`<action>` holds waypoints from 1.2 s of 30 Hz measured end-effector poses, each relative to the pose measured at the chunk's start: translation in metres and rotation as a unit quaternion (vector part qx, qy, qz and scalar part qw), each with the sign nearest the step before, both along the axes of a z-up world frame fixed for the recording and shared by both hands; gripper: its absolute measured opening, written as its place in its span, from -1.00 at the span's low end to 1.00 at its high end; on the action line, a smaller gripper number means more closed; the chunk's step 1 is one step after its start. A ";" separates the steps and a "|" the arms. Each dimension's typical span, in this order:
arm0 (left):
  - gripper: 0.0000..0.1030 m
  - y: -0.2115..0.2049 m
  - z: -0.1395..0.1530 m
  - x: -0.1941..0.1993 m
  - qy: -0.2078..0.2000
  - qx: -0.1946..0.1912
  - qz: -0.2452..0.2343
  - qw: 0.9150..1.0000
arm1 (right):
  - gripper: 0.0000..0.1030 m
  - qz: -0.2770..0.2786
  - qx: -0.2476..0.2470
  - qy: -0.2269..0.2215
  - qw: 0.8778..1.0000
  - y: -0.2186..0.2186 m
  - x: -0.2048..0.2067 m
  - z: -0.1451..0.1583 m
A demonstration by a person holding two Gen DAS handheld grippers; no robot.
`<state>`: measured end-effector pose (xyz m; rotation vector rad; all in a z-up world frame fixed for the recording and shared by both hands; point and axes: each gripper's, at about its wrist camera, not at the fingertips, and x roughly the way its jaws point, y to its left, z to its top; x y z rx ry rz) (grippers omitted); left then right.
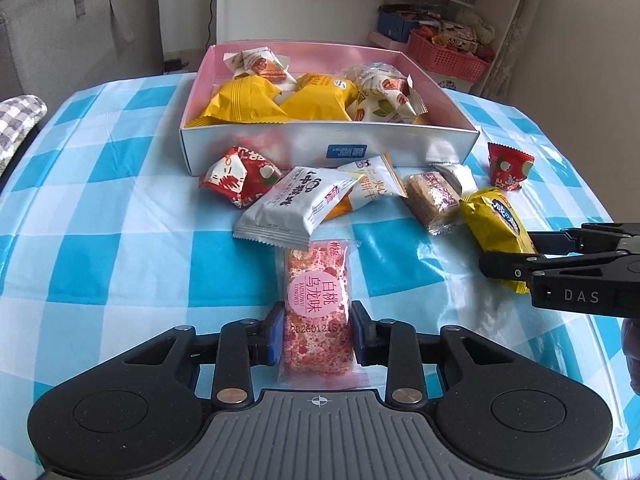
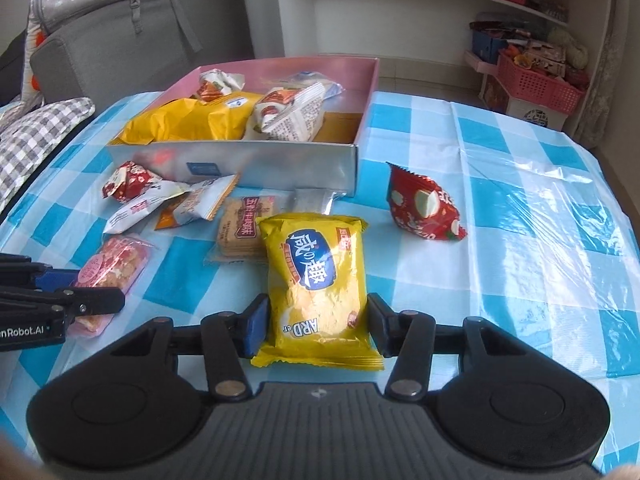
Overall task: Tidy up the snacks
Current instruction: 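Carry the pink candy bar and yellow chip bag over the box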
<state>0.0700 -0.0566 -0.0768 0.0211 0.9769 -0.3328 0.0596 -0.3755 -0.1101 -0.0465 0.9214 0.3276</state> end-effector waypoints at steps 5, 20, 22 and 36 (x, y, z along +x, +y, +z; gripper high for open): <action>-0.42 0.018 0.004 -0.003 0.015 0.001 0.001 1.000 | 0.10 0.034 0.013 0.021 0.999 0.010 -0.009 0.004; -0.38 0.013 0.002 0.000 0.015 0.007 0.000 1.000 | -0.08 0.017 -0.039 0.025 0.999 0.032 0.001 0.007; -0.41 0.014 0.004 0.000 0.021 0.000 0.000 1.000 | -0.09 0.012 -0.045 0.027 0.999 0.035 0.000 0.009; -0.43 0.035 0.027 -0.013 0.017 -0.026 -0.010 0.999 | -0.09 -0.039 -0.027 0.030 0.998 0.037 -0.008 0.036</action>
